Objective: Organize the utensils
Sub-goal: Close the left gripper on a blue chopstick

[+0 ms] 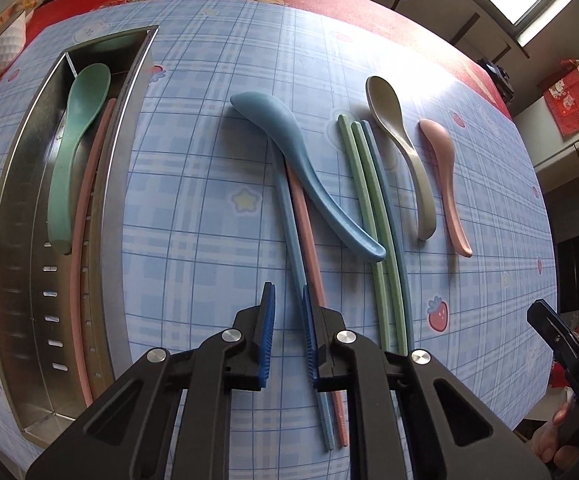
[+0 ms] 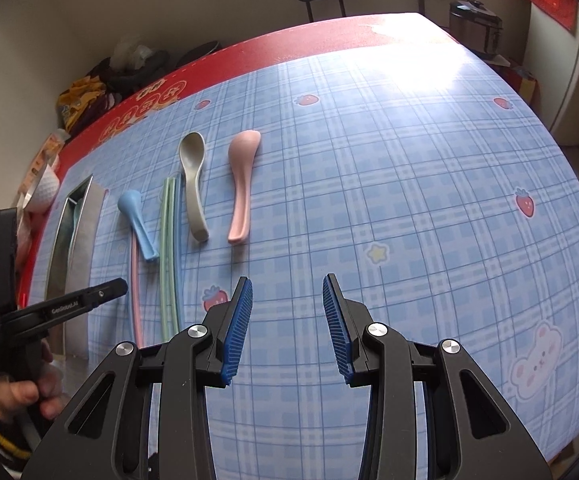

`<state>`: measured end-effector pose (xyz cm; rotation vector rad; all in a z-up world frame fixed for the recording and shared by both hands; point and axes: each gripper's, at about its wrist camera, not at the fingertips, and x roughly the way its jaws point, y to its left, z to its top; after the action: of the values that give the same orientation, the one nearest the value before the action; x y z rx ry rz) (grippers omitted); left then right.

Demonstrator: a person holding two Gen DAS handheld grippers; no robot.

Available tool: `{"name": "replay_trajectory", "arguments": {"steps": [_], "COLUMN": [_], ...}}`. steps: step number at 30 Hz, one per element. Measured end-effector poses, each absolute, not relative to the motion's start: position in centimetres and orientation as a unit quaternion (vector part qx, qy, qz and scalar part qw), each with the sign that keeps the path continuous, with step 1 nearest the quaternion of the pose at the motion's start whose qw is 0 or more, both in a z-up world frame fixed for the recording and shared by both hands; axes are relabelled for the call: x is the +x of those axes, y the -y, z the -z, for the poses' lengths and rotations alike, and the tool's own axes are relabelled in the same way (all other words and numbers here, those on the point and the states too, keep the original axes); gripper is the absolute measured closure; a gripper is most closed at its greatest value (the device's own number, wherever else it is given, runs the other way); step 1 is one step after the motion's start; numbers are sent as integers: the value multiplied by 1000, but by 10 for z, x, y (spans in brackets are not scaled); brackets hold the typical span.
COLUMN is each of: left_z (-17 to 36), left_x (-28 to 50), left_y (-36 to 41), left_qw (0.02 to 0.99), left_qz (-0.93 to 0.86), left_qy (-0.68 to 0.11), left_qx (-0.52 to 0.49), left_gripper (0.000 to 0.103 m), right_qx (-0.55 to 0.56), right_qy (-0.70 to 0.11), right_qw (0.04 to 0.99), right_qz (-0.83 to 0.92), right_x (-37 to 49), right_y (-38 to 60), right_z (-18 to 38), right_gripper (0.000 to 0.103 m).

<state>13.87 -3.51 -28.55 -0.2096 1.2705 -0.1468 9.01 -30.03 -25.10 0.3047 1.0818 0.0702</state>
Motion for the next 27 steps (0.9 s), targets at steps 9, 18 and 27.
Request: {"name": "replay_trajectory", "arguments": {"steps": [9,18,27], "left_z": [288,290,291], "left_x": [154,161,155], "left_y": [44,61,64], "left_qw": [804,812,827], "left_qz": [61,49,47], "left_qy": [-587,-581,-560], "left_qx": [-71,-15,2], "left_gripper": [90,92,92], "right_qx": [151,165,169], "right_qy": [-522,-524,-524], "right_qw": [839,836,834], "right_qz": [-30,-21,-24], "right_x": [98,99,98], "right_y": [305,312,308], "right_z": [259,264,265], "right_gripper": [66,66,66]}}
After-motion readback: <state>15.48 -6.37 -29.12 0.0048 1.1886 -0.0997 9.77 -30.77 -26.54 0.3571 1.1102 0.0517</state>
